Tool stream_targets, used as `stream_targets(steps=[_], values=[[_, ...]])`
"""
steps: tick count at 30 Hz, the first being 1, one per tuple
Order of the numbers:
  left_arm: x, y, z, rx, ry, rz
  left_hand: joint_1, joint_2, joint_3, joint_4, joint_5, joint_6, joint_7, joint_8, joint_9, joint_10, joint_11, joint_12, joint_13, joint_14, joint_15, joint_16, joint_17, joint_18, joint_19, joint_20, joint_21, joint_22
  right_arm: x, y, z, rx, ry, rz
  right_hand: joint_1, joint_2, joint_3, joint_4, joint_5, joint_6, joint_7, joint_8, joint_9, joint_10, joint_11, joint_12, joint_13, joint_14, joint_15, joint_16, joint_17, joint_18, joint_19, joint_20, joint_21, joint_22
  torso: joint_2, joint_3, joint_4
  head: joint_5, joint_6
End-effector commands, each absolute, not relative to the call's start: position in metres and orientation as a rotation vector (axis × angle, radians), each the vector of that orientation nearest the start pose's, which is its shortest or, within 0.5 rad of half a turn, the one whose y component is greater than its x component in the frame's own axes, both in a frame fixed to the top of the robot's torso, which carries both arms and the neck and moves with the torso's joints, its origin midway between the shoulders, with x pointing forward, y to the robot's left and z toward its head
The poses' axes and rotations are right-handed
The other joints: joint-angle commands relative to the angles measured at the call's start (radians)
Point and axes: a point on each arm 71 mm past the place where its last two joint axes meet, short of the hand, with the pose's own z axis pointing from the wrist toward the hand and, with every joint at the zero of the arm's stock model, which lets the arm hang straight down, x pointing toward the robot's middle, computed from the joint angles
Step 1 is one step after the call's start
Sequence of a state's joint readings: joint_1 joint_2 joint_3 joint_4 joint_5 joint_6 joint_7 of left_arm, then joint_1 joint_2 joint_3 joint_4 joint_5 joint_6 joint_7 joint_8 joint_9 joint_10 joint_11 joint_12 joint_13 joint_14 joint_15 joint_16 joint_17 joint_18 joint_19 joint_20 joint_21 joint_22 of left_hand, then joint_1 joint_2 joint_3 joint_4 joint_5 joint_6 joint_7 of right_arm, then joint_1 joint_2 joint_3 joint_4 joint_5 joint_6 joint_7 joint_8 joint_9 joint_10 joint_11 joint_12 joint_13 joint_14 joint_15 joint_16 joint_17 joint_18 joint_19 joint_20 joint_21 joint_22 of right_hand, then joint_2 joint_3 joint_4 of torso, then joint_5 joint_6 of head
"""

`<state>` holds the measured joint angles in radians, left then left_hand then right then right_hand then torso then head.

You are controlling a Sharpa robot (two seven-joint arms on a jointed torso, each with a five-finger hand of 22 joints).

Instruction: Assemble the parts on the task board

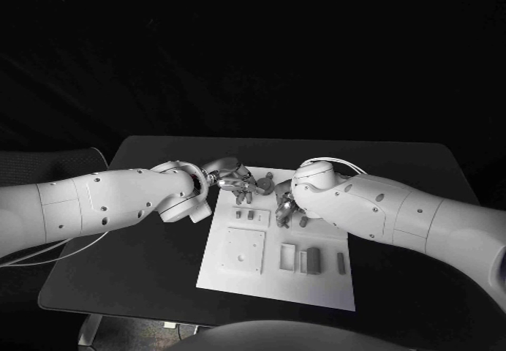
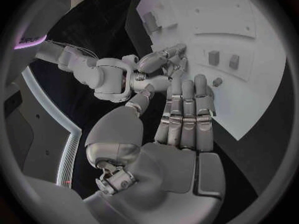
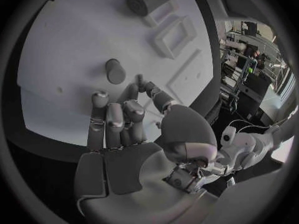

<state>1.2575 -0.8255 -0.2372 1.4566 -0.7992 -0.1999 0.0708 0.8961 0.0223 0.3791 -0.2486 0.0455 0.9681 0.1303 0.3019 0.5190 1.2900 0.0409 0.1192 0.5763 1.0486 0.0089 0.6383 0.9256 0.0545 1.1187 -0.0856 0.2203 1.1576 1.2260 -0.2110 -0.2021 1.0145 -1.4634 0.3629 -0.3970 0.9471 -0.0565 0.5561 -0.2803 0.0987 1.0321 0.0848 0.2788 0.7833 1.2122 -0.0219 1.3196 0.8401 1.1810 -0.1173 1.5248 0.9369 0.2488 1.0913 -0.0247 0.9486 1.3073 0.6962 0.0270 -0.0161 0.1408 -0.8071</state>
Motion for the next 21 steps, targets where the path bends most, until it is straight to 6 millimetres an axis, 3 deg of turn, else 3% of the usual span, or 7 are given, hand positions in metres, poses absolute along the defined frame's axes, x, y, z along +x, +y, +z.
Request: stream_targets(steps=[1,6,11,14,21], values=[[0.475,0.21,-0.237,-0.316,1.988,-1.0,0.007,0.007,-0.001,-0.007,0.005,0.006,-0.001,-0.003,-0.002,0.008,0.001,-0.005,-0.002,-0.002,-0.003,0.003,0.0,0.015,0.003,-0.006,-0.006,0.001,0.508,-0.031,-0.283,-0.607,2.291,0.158,0.018,0.012,0.033,-0.01,0.039,0.0,0.006,-0.007,-0.206,-0.004,0.001,-0.007,-0.002,0.0,0.001,0.002,-0.002,0.013,-0.002,0.004,0.005,0.014,0.0,0.0003,-0.0008,0.0,0.0],[0.475,0.21,-0.238,-0.316,1.988,-1.0,0.008,0.007,-0.001,-0.008,0.005,0.007,-0.001,-0.004,-0.002,0.008,0.001,-0.005,-0.002,-0.002,-0.003,0.003,0.0,0.015,0.003,-0.006,-0.006,0.001,0.508,-0.032,-0.282,-0.607,2.278,0.167,0.03,0.017,0.057,-0.012,0.088,-0.001,0.006,-0.007,-0.205,-0.002,0.002,-0.009,-0.003,-0.003,0.002,0.002,-0.006,0.013,-0.003,0.007,0.008,0.016,0.0,0.0004,-0.0005,0.0,0.001],[0.475,0.211,-0.238,-0.317,1.987,-0.998,0.008,0.007,-0.001,-0.008,0.005,0.007,-0.001,-0.004,-0.002,0.009,0.001,-0.005,-0.002,-0.002,-0.003,0.003,0.0,0.015,0.003,-0.006,-0.006,0.002,0.508,-0.034,-0.282,-0.597,2.263,0.186,0.043,0.035,0.076,-0.013,0.2,-0.003,0.008,-0.004,-0.199,0.0,0.003,-0.009,-0.003,-0.002,0.003,0.003,-0.005,0.013,-0.005,0.007,0.012,0.018,0.0,0.0004,-0.0006,-0.001,0.002],[0.476,0.212,-0.238,-0.319,1.987,-0.994,0.008,0.006,-0.001,-0.009,0.005,0.007,0.0,-0.004,-0.002,0.009,0.001,-0.005,-0.002,-0.002,-0.003,0.003,0.0,0.015,0.003,-0.006,-0.006,0.002,0.508,-0.037,-0.281,-0.581,2.249,0.211,0.047,0.042,0.087,-0.014,0.242,-0.003,0.008,-0.002,-0.196,0.002,0.003,-0.009,-0.002,0.0,0.004,0.004,-0.005,0.013,-0.006,0.007,0.015,0.018,0.0,0.0008,-0.0007,-0.001,0.002],[0.477,0.218,-0.238,-0.364,1.988,-0.993,0.008,0.005,-0.002,-0.009,0.005,0.006,0.0,-0.004,-0.002,0.009,0.001,-0.006,-0.002,-0.003,-0.003,0.003,0.0,0.015,0.003,-0.006,-0.006,0.002,0.507,-0.045,-0.275,-0.501,2.219,0.342,0.039,0.045,0.094,-0.013,0.26,0.001,0.006,0.002,-0.194,0.006,0.002,-0.009,-0.003,0.003,0.004,0.004,-0.006,0.013,-0.003,0.008,0.018,0.018,-0.001,0.001,-0.0018,0.001,0.005]])
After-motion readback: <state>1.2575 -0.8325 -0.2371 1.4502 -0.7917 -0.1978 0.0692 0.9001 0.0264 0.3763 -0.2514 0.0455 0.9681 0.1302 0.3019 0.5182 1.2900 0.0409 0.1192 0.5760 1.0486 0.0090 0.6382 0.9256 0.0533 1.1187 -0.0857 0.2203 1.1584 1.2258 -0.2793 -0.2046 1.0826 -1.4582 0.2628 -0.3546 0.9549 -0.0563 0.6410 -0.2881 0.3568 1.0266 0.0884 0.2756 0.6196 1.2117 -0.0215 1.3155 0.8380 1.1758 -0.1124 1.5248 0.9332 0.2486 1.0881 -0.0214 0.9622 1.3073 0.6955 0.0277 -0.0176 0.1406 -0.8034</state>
